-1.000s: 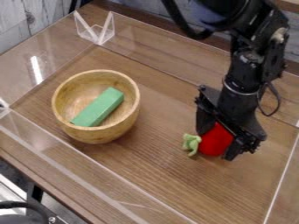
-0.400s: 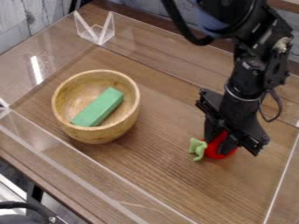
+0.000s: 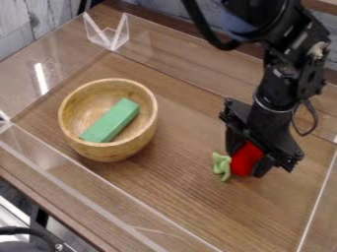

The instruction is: Move the red fruit to the left side of the table

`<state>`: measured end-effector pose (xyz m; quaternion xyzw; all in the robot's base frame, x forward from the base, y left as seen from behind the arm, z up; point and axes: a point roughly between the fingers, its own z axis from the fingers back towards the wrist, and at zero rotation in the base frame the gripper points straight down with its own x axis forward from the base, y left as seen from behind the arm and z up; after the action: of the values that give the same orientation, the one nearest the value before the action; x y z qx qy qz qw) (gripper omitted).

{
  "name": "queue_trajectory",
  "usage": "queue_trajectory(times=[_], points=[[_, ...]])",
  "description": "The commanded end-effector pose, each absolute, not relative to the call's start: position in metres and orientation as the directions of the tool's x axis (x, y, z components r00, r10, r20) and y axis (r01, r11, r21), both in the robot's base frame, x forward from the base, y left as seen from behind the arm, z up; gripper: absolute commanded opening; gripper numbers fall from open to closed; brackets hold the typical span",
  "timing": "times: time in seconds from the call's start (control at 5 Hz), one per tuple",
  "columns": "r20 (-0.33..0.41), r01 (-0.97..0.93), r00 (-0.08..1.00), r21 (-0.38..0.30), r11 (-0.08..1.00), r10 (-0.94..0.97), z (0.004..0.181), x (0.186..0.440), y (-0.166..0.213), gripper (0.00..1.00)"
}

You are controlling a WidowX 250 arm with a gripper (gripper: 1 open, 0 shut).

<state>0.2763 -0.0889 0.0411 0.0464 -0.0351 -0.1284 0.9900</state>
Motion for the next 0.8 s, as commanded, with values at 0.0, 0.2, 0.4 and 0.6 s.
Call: queue_trajectory(times=[0.0,0.2,0.4,0.6], points=[[0.125,0.213,0.966,0.098,0.972,-0.224,0.0628,0.2802,-0.0925,0.0],[0.139,0.208,0.966,0.096,0.973,-0.22,0.0634,0.282,-0.0922,1.0],[0.148,0.206,0.965,0.095,0.974,-0.218,0.0635,0.2827,-0.0911,1.0],[0.145,0.205,0.965,0.091,0.974,-0.217,0.055,0.2834,-0.0896,1.0]])
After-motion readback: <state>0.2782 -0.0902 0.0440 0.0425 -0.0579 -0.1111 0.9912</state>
